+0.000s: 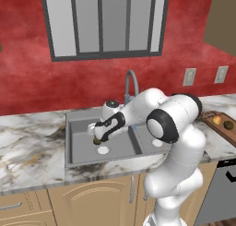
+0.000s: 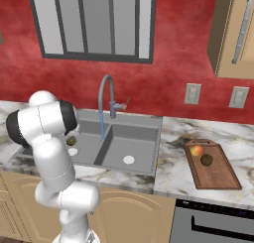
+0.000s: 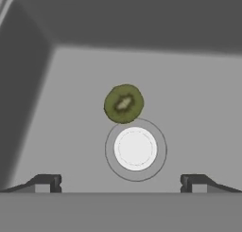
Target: Pick the kiwi, mango, kiwi from the sink and place them on the cutting board to airdry. Then turn off the sink faucet.
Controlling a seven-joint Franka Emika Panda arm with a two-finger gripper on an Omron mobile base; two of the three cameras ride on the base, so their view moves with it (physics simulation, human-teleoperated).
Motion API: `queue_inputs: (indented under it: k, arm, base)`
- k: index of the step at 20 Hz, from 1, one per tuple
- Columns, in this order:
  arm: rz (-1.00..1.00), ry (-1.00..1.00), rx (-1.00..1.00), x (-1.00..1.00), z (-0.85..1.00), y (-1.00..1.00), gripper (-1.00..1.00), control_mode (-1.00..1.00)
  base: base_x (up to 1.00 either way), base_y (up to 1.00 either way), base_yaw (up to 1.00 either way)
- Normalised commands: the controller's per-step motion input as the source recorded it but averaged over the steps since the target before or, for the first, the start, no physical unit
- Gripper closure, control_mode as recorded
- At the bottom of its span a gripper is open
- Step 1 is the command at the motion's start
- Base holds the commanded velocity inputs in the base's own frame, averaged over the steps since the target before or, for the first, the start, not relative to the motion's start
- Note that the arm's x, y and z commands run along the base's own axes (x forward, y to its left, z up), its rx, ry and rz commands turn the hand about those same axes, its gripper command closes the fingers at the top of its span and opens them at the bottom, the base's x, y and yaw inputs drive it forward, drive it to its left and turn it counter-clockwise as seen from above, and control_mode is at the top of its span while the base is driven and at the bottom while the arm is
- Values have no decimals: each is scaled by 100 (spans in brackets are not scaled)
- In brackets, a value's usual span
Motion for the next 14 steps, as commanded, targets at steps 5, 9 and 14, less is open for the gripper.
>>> queue_inputs:
  k: [5,9,14]
  arm:
    - [-1,0,0,12,-15,10,-100,-100]
    - [-2,0,0,14,-15,10,-100,-100]
    - [-4,1,0,20,-15,4,-100,-100]
  base:
    - [0,0,0]
    - [0,0,0]
    - [0,0,0]
